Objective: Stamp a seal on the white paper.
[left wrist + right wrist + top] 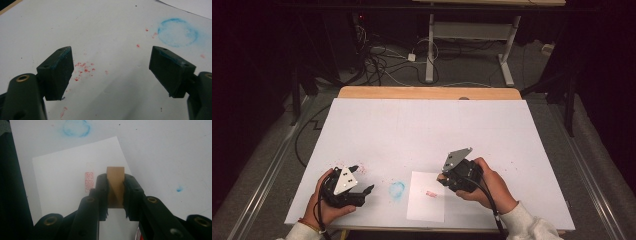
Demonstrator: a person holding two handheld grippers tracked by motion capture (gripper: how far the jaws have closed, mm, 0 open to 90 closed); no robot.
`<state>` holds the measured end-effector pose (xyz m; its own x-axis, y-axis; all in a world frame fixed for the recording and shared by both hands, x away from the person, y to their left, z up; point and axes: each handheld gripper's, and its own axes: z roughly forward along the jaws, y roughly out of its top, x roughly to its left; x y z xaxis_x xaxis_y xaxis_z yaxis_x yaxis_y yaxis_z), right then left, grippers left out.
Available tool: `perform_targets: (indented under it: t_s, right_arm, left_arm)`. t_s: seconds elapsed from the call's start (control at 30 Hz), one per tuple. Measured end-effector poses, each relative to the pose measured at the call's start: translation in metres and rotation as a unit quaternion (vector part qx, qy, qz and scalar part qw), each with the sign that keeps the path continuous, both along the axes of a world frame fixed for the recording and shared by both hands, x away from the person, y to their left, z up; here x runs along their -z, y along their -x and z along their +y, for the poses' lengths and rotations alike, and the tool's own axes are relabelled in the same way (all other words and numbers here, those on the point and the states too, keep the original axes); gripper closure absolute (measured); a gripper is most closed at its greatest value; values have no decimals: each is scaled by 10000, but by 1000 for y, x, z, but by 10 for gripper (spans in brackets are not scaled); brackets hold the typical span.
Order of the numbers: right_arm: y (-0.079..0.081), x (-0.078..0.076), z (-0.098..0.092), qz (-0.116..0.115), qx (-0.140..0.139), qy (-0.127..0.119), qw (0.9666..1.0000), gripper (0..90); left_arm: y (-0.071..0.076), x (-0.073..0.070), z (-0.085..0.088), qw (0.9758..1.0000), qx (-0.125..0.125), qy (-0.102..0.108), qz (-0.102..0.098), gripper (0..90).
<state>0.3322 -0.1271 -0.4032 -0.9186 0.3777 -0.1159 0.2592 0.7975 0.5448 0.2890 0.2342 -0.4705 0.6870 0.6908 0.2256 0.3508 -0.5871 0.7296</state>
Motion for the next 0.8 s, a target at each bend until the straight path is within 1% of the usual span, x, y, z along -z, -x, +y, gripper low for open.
perform_targets:
  t_s: [0.07,0.1,0.17,0.23,0.3,0.33,0.37,0.47,0.53,0.6,0.63,0.77,0.8]
  right_arm:
    - [0,-1,-3,14,75,-17,10000,756]
    - [-1,-2,-5,-47,86,-20,9999,757]
    - [-2,-3,-8,-42,97,-48,9999,757]
    - [-3,-5,-12,-93,157,-51,9998,757]
    - [-4,-7,-16,-91,207,-55,9997,757]
    - [-5,-7,-18,-83,237,-54,9997,756]
    - [-5,-7,-20,-75,261,-72,9996,756]
    - [-7,-8,-24,-70,333,-77,9994,757]
    - [-9,-9,-27,-116,335,-85,9993,757]
    - [-10,-10,-30,-109,397,-98,9991,757]
    - [-10,-11,-32,-92,428,-85,9990,757]
    - [-13,-12,-40,-148,549,-89,9983,757]
    - [-13,-13,-42,-145,589,-68,9981,757]
  left_arm:
    - [0,0,0,10000,1,3,5,193]
    - [0,0,0,10000,3,-3,3,193]
    - [0,0,0,10000,8,8,0,193]
    - [0,0,0,10000,3,14,-3,192]
    - [-1,1,1,10000,1,15,5,192]
    - [-2,1,1,10000,24,-5,-44,192]
    - [-2,1,1,10000,30,-2,-46,192]
    - [-4,1,2,10000,34,7,-36,192]
    - [-4,1,2,10000,34,15,-35,192]
    - [-4,1,2,10000,25,33,-42,192]
    - [-3,2,2,10000,0,70,7,192]
    - [-3,2,3,10000,1,69,13,192]
    - [-3,1,3,10000,26,41,-43,193]
